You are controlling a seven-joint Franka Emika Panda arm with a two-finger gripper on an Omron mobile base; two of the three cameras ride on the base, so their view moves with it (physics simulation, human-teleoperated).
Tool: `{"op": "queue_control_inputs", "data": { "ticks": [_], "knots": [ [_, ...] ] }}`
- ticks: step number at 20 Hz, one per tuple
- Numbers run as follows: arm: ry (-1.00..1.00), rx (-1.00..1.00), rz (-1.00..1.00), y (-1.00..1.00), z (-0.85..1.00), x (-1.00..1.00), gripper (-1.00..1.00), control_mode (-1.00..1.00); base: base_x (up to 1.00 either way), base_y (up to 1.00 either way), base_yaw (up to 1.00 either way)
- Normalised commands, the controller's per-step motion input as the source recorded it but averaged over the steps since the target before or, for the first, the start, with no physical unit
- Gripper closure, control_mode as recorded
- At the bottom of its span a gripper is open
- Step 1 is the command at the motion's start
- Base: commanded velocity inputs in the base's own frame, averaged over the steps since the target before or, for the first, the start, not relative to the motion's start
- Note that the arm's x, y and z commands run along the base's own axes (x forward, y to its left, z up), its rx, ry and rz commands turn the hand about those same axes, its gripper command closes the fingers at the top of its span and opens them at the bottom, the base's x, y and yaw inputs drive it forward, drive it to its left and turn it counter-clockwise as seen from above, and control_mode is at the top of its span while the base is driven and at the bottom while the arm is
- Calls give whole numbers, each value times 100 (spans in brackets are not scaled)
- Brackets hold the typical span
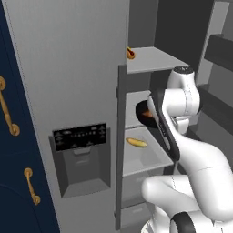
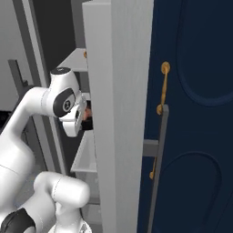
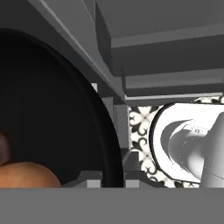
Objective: Pick the chicken drumstick and onion from their plates and place them in the bowl. Then put the bowl in the fridge.
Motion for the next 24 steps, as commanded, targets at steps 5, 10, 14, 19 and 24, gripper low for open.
{"op": "queue_control_inputs", "data": {
  "ticks": [5,10,14,19,24],
  "knots": [
    [-11,1,5,-2,-36,17,100,-100,9,0,0],
    [-14,7,16,-8,-43,62,100,-100,0,0,0],
    [6,9,1,1,0,100,100,-100,0,0,0],
    [11,6,0,0,-16,96,100,-100,0,0,0],
    [3,0,0,0,-45,73,100,-100,0,0,0]
  ]
}}
